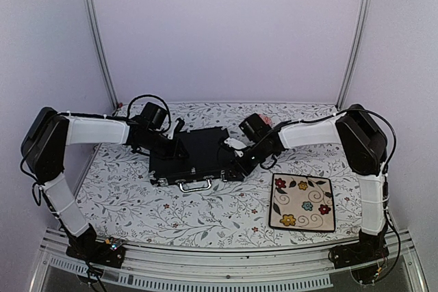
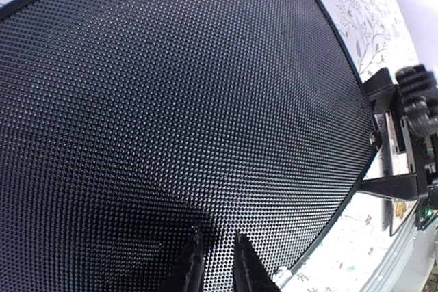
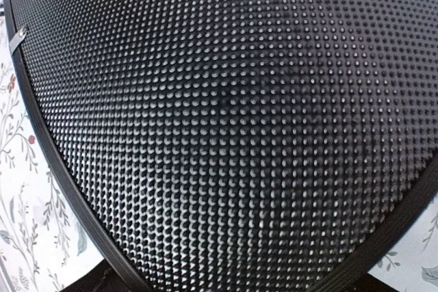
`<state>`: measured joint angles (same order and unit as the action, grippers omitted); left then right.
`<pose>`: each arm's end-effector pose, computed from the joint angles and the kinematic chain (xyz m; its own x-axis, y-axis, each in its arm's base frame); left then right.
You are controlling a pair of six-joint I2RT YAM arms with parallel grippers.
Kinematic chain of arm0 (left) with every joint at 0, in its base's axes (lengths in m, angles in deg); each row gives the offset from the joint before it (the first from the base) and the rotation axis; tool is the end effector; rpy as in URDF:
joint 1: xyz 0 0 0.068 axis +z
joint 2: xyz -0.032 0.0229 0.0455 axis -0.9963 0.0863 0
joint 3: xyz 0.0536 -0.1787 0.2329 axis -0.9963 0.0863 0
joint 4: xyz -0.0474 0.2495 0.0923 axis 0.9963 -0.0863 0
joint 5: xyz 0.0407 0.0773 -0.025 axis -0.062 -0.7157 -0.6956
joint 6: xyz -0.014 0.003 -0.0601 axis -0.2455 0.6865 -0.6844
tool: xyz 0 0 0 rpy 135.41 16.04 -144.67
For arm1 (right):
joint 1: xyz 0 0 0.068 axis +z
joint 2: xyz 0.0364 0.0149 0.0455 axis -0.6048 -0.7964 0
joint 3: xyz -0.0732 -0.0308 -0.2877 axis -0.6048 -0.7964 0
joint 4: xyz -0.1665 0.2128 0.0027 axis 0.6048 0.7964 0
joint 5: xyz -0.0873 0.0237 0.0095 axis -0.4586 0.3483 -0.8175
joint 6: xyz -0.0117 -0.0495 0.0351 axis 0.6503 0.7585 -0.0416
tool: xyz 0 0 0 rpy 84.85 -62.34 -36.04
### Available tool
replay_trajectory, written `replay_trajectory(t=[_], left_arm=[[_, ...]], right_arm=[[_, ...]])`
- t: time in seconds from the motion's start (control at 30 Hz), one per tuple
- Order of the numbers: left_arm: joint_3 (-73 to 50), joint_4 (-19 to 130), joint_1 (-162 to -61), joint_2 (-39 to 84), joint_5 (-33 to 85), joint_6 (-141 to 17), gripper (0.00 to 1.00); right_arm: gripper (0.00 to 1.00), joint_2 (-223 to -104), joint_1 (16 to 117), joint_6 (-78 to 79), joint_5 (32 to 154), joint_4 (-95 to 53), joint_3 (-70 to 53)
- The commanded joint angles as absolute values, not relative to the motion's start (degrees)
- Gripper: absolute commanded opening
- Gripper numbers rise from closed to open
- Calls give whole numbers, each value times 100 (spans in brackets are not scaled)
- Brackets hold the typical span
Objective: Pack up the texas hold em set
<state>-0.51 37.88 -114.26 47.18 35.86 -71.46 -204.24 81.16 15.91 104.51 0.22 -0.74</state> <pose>0.3212 -0.1963 0.1879 -0.8885 0.1040 -0.4470 0.3221 0.8351 -0.4459 0.3269 0.3357 0.1440 -0.5066 -0.6802 -0.5297 -0.8544 0.4783 0.2029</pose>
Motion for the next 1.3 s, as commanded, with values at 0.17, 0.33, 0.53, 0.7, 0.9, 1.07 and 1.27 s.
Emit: replay_trajectory(t=[0.17, 0.33, 0.53, 0.7, 0.9, 1.07, 1.27], left_arm=[[210, 3023, -11502, 5197, 3237, -7011, 19], [259, 3036, -11502, 5205, 3208, -6973, 19], [291, 3067, -11502, 5189, 3237, -6975, 19], [288, 3049, -11502, 5154, 3246, -6965, 19], [300, 3041, -11501, 5135, 3237, -6946, 19], [309, 3041, -11501, 5135, 3237, -6938, 19], [283, 3023, -11499, 5159, 3222, -6921, 19]], right_arm=[[83, -19180, 8266, 2760, 10203, -635, -1046], [84, -19013, 8272, 3584, 10080, -644, -993], [86, -19172, 8355, 4357, 10063, -735, -681], [89, -19438, 8630, 4969, 9599, -973, -593], [92, -19794, 8750, 5179, 9221, -1084, -435], [92, -19989, 8782, 5356, 9113, -1084, -395], [91, -20112, 8838, 5604, 8967, -1083, -435]])
